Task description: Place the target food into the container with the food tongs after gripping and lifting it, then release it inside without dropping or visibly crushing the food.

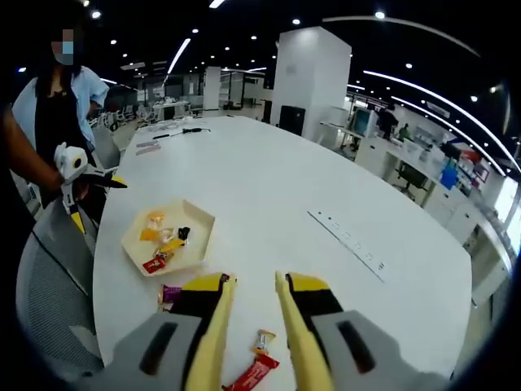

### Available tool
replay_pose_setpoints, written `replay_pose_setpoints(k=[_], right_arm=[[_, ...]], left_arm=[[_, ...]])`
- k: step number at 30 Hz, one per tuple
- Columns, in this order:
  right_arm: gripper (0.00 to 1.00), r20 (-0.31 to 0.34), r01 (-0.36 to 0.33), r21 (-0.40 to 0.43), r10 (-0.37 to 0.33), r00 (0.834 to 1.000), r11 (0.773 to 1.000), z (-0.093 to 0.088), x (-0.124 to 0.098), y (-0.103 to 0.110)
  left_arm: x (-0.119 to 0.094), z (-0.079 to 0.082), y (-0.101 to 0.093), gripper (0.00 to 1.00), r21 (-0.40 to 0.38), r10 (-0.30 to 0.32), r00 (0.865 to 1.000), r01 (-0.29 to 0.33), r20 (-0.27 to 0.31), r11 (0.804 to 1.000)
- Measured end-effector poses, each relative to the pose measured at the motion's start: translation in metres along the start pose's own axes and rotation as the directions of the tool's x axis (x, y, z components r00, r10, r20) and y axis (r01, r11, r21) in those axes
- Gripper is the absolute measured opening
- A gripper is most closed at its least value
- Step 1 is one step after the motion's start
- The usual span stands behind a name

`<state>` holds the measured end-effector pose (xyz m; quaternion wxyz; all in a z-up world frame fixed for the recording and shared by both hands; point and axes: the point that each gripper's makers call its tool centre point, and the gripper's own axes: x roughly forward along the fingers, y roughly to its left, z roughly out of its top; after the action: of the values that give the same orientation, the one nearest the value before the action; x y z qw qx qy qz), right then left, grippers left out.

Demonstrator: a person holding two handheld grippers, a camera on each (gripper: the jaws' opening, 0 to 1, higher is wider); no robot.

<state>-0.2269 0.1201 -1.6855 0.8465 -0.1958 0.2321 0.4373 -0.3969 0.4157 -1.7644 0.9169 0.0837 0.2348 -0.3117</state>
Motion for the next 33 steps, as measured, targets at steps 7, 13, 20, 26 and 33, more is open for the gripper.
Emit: replay_pose_setpoints(k=[7, 13, 20, 26, 33], right_arm=[[0.28, -0.018, 0.035, 0.02, -0.034, 0.999, 0.999, -0.023, 0.001, -0.011], [0.28, -0.022, 0.04, 0.035, -0.039, 0.999, 0.999, -0.036, 0.003, -0.014], [0.28, -0.026, 0.039, 0.049, -0.038, 0.999, 0.998, -0.055, 0.011, -0.014], [0.28, -0.045, 0.04, 0.082, -0.037, 0.998, 0.996, -0.078, 0.022, -0.011], [0.29, -0.079, 0.043, 0.111, -0.034, 0.996, 0.993, -0.103, 0.036, -0.007]], left_arm=[[0.001, -0.001, 0.0, 1.0, 0.0, -0.001, 1.0, 0.001, -0.007, 1.0], [0.001, -0.002, 0.0, 1.0, -0.001, -0.001, 1.0, 0.001, -0.014, 1.0], [0.002, -0.004, 0.0, 1.0, -0.003, -0.002, 1.0, 0.002, -0.018, 1.0], [0.002, -0.005, 0.0, 1.0, -0.006, -0.001, 1.0, 0.001, -0.023, 1.0], [0.002, -0.005, 0.001, 1.0, -0.006, 0.003, 1.0, -0.003, -0.026, 1.0]])
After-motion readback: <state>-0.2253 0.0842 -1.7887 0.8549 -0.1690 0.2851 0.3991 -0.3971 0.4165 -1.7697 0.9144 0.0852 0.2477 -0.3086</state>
